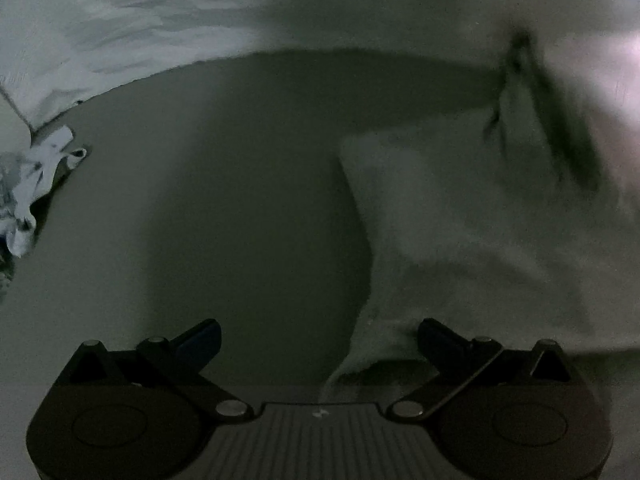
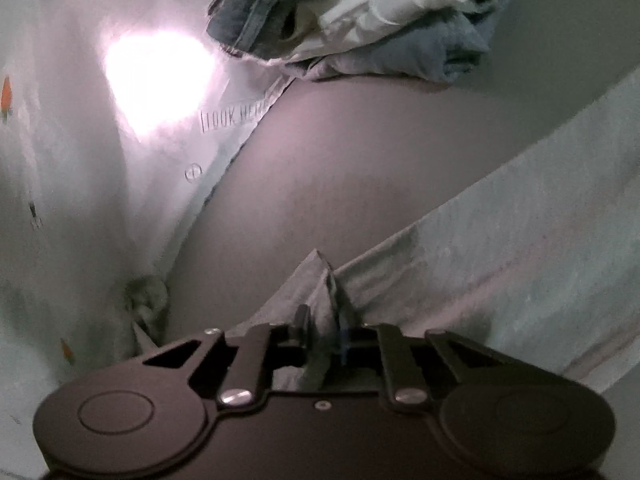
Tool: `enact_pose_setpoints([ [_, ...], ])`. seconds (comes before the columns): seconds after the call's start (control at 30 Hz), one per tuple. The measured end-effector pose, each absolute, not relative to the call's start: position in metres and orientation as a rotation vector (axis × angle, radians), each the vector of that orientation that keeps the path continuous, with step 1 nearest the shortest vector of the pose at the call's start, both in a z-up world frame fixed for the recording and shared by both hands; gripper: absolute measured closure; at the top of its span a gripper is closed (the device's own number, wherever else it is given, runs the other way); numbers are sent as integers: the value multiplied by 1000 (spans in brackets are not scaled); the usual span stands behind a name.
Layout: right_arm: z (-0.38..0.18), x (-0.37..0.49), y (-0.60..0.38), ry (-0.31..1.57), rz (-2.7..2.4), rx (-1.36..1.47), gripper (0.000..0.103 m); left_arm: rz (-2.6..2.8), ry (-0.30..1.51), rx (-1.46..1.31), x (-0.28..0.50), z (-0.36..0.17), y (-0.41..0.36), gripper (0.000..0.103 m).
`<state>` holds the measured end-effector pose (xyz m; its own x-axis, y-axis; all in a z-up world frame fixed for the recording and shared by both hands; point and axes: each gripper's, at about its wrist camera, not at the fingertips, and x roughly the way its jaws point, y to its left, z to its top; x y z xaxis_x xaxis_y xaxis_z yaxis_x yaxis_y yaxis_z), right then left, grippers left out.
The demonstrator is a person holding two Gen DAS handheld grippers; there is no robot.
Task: Fold clothes
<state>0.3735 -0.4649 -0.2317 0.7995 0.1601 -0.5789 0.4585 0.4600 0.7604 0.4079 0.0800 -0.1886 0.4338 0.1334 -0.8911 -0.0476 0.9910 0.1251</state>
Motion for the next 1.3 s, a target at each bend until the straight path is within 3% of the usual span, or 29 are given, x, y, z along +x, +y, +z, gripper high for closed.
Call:
enact_pose_setpoints([
  [0.17,-257,358,-461,483,-69,1534,90,115,1120,33,408,-192,86,0],
  [0.43,-278,385,-387,410,261,1929,90,113,1096,-66,399,-198,90,0],
  [0.57,-266,414,-329,540,441,1907,90,108,1093,-66,398,-198,89,0],
  [0.77,-285,433,-255,899,502,1770,87,105,1081,-63,401,-198,92,0],
  [0.93,-295,425,-243,1036,426,1697,69,107,1051,-63,396,-200,94,0],
  [1.0,-289,423,-247,1019,428,1693,51,108,1046,-63,395,-200,94,0],
  [1.23,-259,432,-289,908,385,1556,24,109,1031,-63,394,-203,93,0],
  [1.3,-243,429,-309,871,354,1423,6,112,1031,-66,398,-206,93,0],
])
